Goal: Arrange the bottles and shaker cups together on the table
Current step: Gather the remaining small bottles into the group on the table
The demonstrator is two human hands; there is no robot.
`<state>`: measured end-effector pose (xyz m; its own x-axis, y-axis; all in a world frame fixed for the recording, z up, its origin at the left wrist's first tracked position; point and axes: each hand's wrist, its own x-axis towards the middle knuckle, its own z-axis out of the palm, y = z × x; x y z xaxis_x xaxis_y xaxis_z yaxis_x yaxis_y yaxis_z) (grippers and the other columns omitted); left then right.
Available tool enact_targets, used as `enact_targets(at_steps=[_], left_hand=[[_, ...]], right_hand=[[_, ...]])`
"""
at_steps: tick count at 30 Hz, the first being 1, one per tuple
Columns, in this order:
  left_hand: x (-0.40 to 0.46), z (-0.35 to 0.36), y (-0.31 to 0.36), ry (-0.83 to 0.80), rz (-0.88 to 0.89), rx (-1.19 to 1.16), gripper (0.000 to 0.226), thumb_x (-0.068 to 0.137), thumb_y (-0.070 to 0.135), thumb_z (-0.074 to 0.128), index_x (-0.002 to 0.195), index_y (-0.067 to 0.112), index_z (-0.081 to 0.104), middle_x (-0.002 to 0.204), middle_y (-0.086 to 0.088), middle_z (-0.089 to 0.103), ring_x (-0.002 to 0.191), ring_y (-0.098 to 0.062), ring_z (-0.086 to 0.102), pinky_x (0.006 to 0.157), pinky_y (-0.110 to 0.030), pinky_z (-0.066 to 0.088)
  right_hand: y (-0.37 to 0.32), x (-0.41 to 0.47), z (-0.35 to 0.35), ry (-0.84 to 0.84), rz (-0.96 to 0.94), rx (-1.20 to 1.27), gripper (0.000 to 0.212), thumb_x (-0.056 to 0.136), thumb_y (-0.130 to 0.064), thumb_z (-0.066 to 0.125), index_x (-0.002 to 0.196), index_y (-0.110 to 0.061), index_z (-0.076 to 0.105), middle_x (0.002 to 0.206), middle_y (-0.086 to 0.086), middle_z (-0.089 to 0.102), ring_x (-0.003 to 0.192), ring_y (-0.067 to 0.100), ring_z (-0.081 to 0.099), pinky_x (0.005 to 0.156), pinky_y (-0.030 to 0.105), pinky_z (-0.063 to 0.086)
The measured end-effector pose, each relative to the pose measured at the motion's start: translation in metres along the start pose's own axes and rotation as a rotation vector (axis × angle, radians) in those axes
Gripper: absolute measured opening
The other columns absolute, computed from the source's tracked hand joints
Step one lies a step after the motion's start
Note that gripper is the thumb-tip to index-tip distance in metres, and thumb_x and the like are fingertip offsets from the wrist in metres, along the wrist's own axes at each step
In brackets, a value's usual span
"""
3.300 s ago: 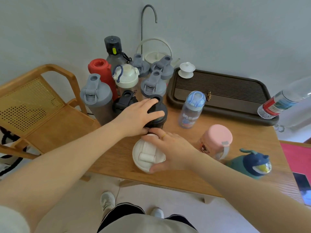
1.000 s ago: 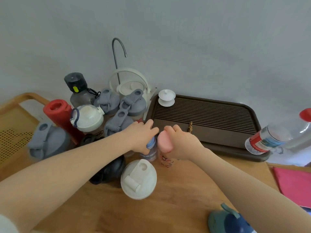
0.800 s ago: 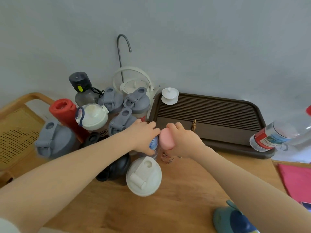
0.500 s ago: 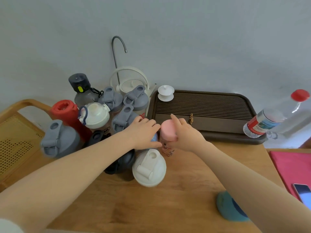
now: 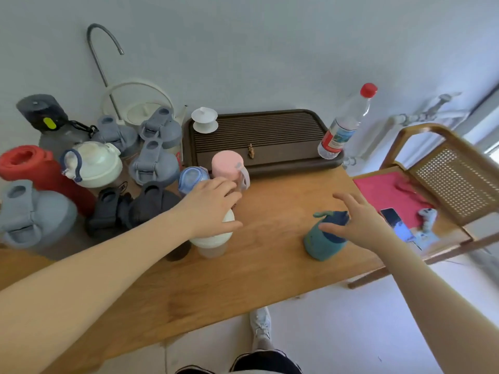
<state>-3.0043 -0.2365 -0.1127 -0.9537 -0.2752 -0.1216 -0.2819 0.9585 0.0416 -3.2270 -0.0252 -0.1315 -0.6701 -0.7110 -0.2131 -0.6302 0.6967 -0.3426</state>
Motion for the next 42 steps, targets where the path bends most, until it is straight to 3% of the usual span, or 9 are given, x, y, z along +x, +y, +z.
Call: enact_targets(at_steps=[3,6,10,14,18,22,28,36,42], left_hand=[[-0.012,0.004,0.003,-0.007,-0.006,0.014,0.065,0.084,0.054,0.049,0.136,0.018,0.038,0.146,-0.004,0.034,0.136,-0.022,0.025,0.111,-0.04,0.024],[-0.03,0.007,0.004,-0.006,-0.028,0.031,0.067,0.084,0.053,0.05,0.139,0.018,0.034,0.15,-0.005,0.028,0.138,-0.023,0.02,0.112,-0.039,0.02],[-0.048,0.008,0.004,0.041,-0.084,0.083,0.071,0.083,0.05,0.053,0.141,0.018,0.026,0.152,-0.007,0.022,0.138,-0.024,0.021,0.11,-0.037,0.023],[-0.055,0.01,0.002,0.1,-0.169,0.149,0.069,0.08,0.048,0.056,0.135,0.016,0.029,0.132,-0.006,0.043,0.114,-0.024,0.047,0.094,-0.034,0.035],[-0.048,0.01,0.005,0.055,-0.209,0.147,0.069,0.081,0.049,0.055,0.134,0.014,0.029,0.126,-0.009,0.043,0.099,-0.025,0.054,0.086,-0.033,0.037],[-0.039,0.005,0.008,0.043,-0.283,0.09,0.064,0.078,0.053,0.058,0.124,0.013,0.039,0.119,-0.008,0.044,0.095,-0.025,0.053,0.082,-0.033,0.037],[-0.035,0.014,0.007,0.036,-0.349,0.008,0.074,0.074,0.056,0.059,0.132,0.022,0.028,0.13,-0.001,0.049,0.113,-0.024,0.051,0.109,-0.038,0.019],[-0.03,0.012,0.014,-0.021,-0.43,0.057,0.071,0.075,0.049,0.062,0.131,0.018,0.032,0.128,-0.003,0.049,0.116,-0.024,0.049,0.113,-0.041,0.015],[-0.033,0.012,0.015,0.047,-0.458,-0.016,0.071,0.074,0.052,0.063,0.13,0.018,0.034,0.127,-0.003,0.05,0.119,-0.022,0.044,0.109,-0.034,0.02]], right_hand=[[0.006,-0.017,0.027,-0.012,0.177,0.129,0.091,0.069,-0.044,0.075,0.141,-0.024,0.023,0.142,0.012,0.037,0.115,0.033,0.05,0.09,0.046,0.047],[0.0,-0.029,0.049,0.135,0.199,0.22,0.076,0.073,-0.032,0.072,0.135,-0.023,0.028,0.129,0.011,0.048,0.094,0.028,0.056,0.077,0.043,0.05],[-0.02,-0.028,0.051,0.102,0.048,0.183,0.067,0.071,-0.022,0.072,0.127,-0.027,0.036,0.122,0.006,0.049,0.094,0.028,0.055,0.074,0.041,0.049],[-0.05,-0.003,0.046,-0.07,-0.127,0.1,0.069,0.068,-0.018,0.074,0.127,-0.026,0.039,0.122,0.006,0.051,0.101,0.027,0.054,0.081,0.046,0.052],[-0.087,0.038,0.047,-0.201,-0.361,-0.062,0.07,0.073,-0.008,0.07,0.132,-0.028,0.04,0.133,0.003,0.046,0.117,0.028,0.05,0.093,0.044,0.049],[-0.109,0.056,0.047,-0.335,-0.535,0.026,0.065,0.076,0.008,0.058,0.132,-0.023,0.043,0.145,0.003,0.033,0.129,0.025,0.039,0.099,0.03,0.041],[-0.106,0.055,0.058,-0.344,-0.39,0.288,0.099,0.065,-0.02,0.082,0.141,-0.026,0.02,0.143,0.0,0.039,0.125,0.019,0.045,0.098,0.031,0.044],[-0.118,0.05,0.069,-0.124,-0.412,0.076,0.067,0.064,-0.04,0.077,0.116,-0.021,0.04,0.112,-0.001,0.055,0.091,0.016,0.054,0.072,0.032,0.051],[-0.121,0.045,0.064,-0.126,-0.458,-0.07,0.071,0.067,-0.067,0.063,0.115,-0.018,0.042,0.109,-0.002,0.05,0.097,0.02,0.057,0.07,0.034,0.05]])
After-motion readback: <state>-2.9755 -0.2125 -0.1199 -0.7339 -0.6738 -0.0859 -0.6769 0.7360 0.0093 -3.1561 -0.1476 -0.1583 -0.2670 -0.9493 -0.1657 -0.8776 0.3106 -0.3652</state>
